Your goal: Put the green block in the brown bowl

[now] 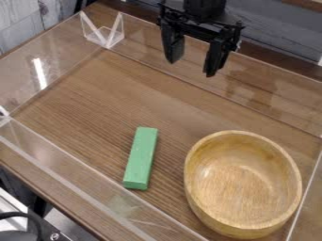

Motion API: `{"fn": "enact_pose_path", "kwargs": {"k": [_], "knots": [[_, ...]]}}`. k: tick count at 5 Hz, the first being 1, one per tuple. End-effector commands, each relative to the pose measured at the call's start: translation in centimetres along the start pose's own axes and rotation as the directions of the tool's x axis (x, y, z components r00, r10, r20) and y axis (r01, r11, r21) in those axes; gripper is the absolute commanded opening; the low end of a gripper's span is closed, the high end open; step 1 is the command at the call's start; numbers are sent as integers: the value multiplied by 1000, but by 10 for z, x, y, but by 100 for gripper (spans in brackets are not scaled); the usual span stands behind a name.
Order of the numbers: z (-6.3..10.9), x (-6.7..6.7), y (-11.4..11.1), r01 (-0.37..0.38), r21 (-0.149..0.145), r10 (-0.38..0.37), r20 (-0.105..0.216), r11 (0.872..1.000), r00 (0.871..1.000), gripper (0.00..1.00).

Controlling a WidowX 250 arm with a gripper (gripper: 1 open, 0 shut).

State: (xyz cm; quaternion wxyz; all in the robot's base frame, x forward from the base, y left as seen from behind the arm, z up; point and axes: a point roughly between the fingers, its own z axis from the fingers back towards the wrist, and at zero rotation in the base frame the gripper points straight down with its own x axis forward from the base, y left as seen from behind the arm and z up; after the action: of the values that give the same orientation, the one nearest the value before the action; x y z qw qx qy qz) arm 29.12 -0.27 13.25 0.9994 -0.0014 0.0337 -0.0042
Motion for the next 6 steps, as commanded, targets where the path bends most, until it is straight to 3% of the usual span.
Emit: {"fn": "enact_pose_path", "kwargs": {"k": [1,2,3,6], "knots": [[-12,-15,7,-20,-4,19,-8,1000,1000,100],[-25,-48,15,-51,-8,51,15,999,999,100],[-34,-70,20,-71,-8,72,40,997,997,100],[-69,-78,16,-82,-26,84,62,996,995,100]]}}
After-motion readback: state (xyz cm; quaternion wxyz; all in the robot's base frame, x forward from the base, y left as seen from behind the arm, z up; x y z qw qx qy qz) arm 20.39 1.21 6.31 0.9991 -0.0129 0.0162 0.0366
